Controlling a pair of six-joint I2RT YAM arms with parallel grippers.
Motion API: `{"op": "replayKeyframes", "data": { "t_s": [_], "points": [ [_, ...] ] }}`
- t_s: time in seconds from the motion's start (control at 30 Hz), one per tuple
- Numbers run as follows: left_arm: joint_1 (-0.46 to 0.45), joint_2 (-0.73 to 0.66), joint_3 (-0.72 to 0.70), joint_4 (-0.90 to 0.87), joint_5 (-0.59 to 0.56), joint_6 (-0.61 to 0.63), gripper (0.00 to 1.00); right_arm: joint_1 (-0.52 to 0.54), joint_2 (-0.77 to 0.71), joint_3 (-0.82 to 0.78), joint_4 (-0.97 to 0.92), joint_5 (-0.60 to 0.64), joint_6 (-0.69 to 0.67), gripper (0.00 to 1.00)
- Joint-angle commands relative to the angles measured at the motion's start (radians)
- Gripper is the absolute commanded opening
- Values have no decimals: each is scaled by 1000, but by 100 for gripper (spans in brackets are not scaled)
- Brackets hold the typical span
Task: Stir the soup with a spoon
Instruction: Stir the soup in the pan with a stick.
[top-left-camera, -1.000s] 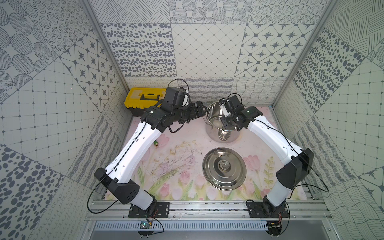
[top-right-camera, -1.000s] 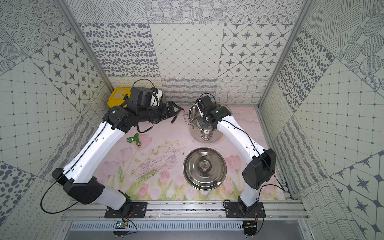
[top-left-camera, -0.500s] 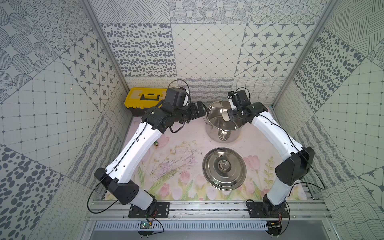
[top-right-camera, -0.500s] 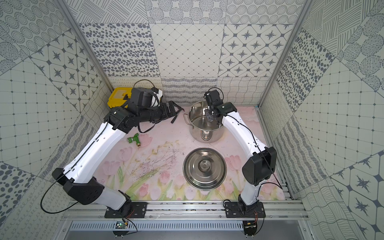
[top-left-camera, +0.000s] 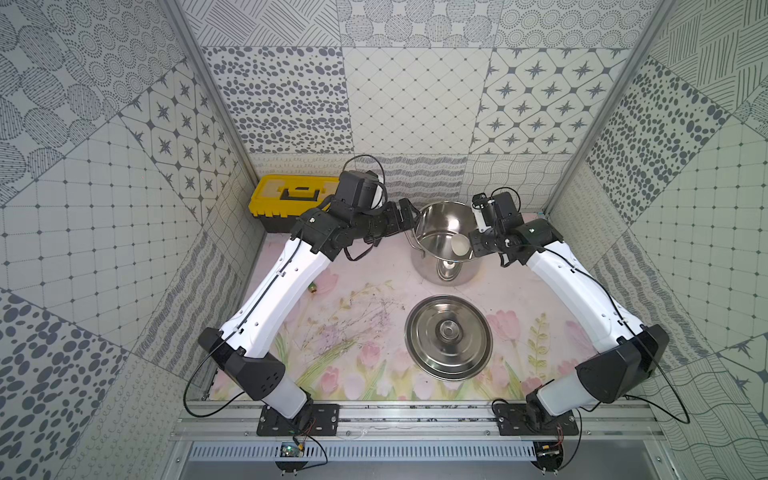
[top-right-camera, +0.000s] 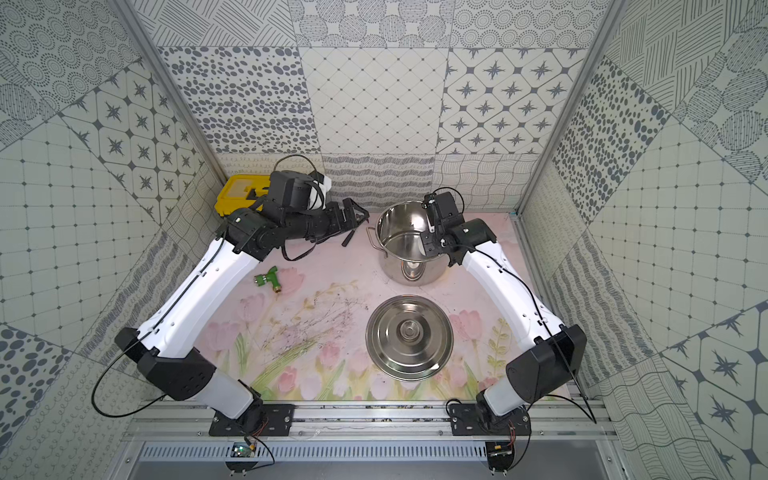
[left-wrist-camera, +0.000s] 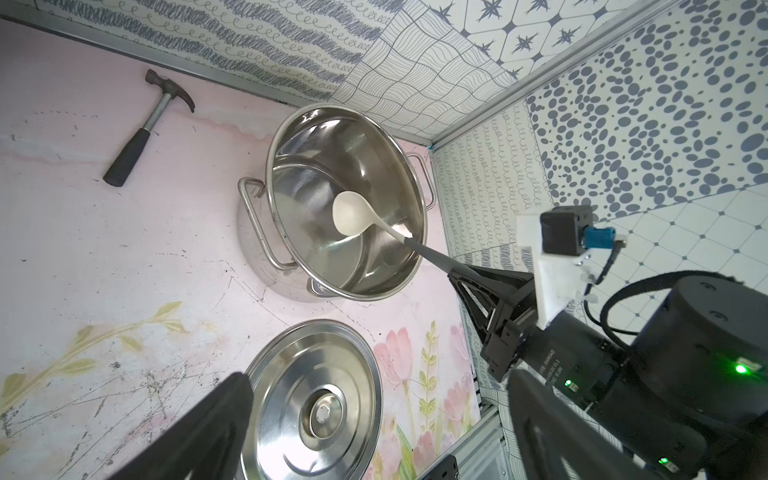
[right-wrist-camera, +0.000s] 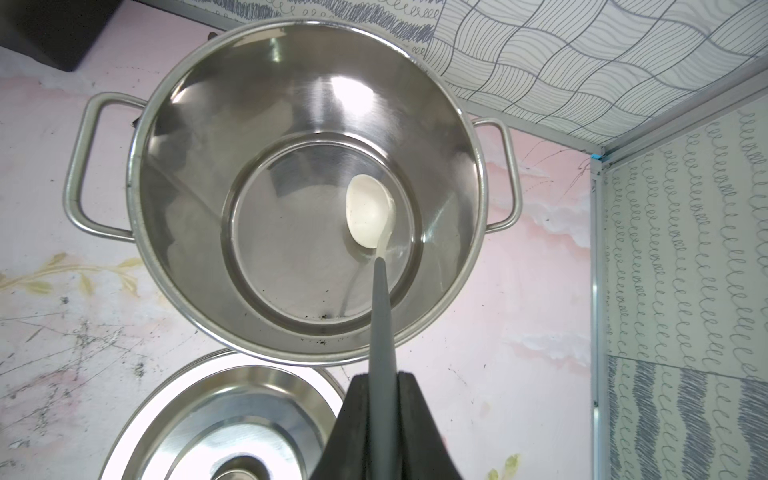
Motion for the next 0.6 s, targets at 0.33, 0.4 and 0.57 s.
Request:
{"op": "replayKeyframes", "data": {
  "t_s": [0.33,0.4,0.57],
  "points": [
    [-21,15,-24,36,16,2,99,76,121,149,18,-79,75,0],
    [-21,23,-22,45,20,-1,100,76,152,188,18,-63,68,0],
    [-22,39,-11,70,23,-14,99,65,230,274,18,-16,38,0]
  ]
}}
